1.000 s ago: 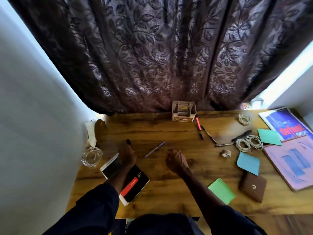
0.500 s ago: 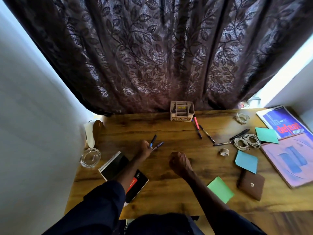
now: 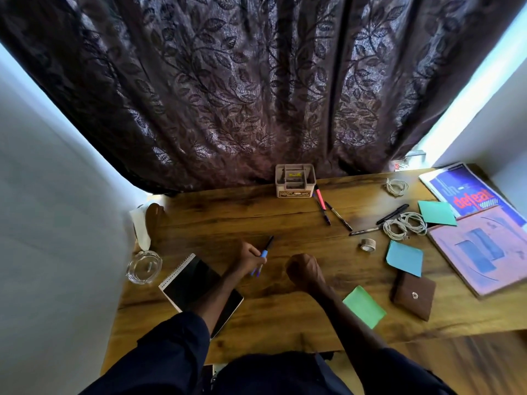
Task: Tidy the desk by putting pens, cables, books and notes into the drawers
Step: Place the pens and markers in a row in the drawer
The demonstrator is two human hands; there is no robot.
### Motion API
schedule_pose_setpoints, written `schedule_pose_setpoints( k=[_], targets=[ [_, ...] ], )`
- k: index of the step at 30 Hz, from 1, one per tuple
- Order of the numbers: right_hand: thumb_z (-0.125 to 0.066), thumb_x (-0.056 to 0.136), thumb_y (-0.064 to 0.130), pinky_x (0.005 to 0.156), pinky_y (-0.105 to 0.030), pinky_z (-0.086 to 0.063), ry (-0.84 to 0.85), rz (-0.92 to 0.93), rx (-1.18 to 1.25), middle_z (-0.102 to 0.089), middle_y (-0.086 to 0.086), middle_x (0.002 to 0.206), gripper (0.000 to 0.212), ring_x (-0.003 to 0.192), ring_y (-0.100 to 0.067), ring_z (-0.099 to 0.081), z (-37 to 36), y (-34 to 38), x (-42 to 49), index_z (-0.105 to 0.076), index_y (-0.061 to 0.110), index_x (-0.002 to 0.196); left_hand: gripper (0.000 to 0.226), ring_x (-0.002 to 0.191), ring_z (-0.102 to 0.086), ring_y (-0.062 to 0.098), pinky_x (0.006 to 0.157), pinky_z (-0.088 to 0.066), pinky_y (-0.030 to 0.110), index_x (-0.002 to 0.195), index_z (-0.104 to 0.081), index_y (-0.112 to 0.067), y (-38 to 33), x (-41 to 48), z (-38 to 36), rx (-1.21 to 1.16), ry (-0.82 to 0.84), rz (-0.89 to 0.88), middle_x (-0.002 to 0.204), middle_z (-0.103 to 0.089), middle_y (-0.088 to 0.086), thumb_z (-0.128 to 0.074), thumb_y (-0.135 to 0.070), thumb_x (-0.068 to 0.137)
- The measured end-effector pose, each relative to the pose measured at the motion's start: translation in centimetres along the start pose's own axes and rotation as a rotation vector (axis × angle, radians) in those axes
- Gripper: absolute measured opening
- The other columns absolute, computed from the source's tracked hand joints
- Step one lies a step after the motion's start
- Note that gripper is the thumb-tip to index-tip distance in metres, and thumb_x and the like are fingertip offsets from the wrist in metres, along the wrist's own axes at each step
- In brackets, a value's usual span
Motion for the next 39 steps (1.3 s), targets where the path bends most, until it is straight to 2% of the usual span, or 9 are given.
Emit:
schedule_pose_setpoints(
  k=[4,8,10,14,16,20,24,31,39],
  targets=[
    [-0.067,0.092,0.031,0.063,-0.028,-0.042,0.059,-0.212,0.090,-0.068,-0.006,0.075,0.026,0.073,-0.010,-0.058,-0.1,-0.9,0.1,-0.076,0.009,0.083,0.033,0.073,-0.067,0.013,0.057,-0.054,0.017,0.098,-0.068,0.002,-1.3,-0.7,-2.9,-0.154,0.143,0.012,0.087,-0.070,0.006,-0.088,-0.009,0.075],
    [-0.070,0.093,0.021,0.059,-0.033,-0.048,0.061,-0.440,0.706,-0.077,-0.016,0.090,0.017,0.077,-0.023,-0.070,0.8,-1.7,-0.9,-0.077,0.005,0.094,0.029,0.056,-0.067,0.003,0.052,-0.053,0.014,0.098,-0.062,0.003,-2.1,-1.6,-5.2,-0.261,0.233,0.021,0.080,-0.067,0.005,-0.083,-0.002,0.079],
    [-0.072,0.091,0.017,0.057,-0.029,-0.045,0.050,-0.498,0.831,-0.076,-0.016,0.090,0.014,0.076,-0.022,-0.069,1.7,-2.0,-1.6,-0.076,0.004,0.095,0.029,0.056,-0.069,0.001,0.054,-0.055,0.016,0.098,-0.062,0.001,-2.4,-1.7,-6.0,-0.287,0.271,0.015,0.081,-0.070,0.006,-0.083,-0.003,0.079],
    [-0.074,0.090,0.019,0.058,-0.027,-0.048,-0.040,-0.502,0.865,-0.077,-0.011,0.086,0.013,0.075,-0.017,-0.072,4.0,-4.3,-2.6,-0.077,0.007,0.094,0.051,0.084,-0.076,0.016,0.077,-0.062,0.031,0.106,-0.069,-0.006,-3.4,-1.8,-7.7,-0.314,0.303,0.000,0.099,-0.077,0.009,-0.095,-0.024,0.065],
    [-0.073,0.090,0.017,0.057,-0.026,-0.049,-0.102,-0.510,0.887,-0.078,-0.014,0.087,0.014,0.075,-0.020,-0.073,5.4,-5.8,-3.5,-0.077,0.006,0.097,0.046,0.090,-0.075,0.017,0.083,-0.063,0.036,0.105,-0.071,-0.011,-4.6,-2.4,-8.8,-0.332,0.311,-0.013,0.101,-0.077,0.007,-0.094,-0.024,0.068],
    [-0.072,0.090,0.007,0.052,-0.022,-0.049,-0.246,-0.510,0.932,-0.071,-0.013,0.079,0.013,0.063,-0.018,-0.066,8.7,-8.8,-6.7,-0.073,-0.003,0.099,0.035,0.087,-0.075,0.015,0.074,-0.063,0.032,0.104,-0.071,-0.012,-7.9,-4.6,-12.4,-0.324,0.390,-0.052,0.097,-0.077,0.002,-0.089,-0.019,0.075],
    [-0.077,0.088,0.016,0.057,-0.027,-0.051,-0.355,-0.520,0.823,-0.077,-0.009,0.084,0.015,0.070,-0.017,-0.072,12.0,-12.5,-11.3,-0.076,0.006,0.100,0.039,0.083,-0.074,0.019,0.067,-0.061,0.028,0.109,-0.067,-0.002,-10.9,-7.5,-18.1,-0.295,0.526,-0.089,0.102,-0.075,0.012,-0.087,-0.015,0.078],
    [-0.074,0.087,0.005,0.053,-0.016,-0.049,-0.565,-0.619,0.817,-0.074,-0.013,0.081,0.014,0.066,-0.013,-0.067,16.2,-18.4,-22.5,-0.074,-0.003,0.098,0.025,0.074,-0.071,0.017,0.065,-0.061,0.031,0.088,-0.068,-0.009,-14.4,-14.8,-28.1,-0.158,0.697,-0.218,0.087,-0.074,0.008,-0.089,-0.013,0.075],
    [-0.077,0.082,0.011,0.065,-0.024,-0.050,-0.760,-0.837,0.633,-0.077,0.002,0.080,0.012,0.072,-0.008,-0.071,17.3,-27.3,-35.7,-0.080,0.021,0.089,0.026,0.079,-0.071,0.019,0.074,-0.064,0.040,0.082,-0.065,-0.010,-12.9,-22.9,-38.2,0.000,0.850,-0.228,0.091,-0.071,0.018,-0.090,-0.013,0.074]
  ],
)
Point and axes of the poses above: each hand's wrist, its own x-axis towards the middle knuckle, its own z-axis out of the back of the hand, y = z × x, the point moved 6 cm from there along x, towards the middle knuckle
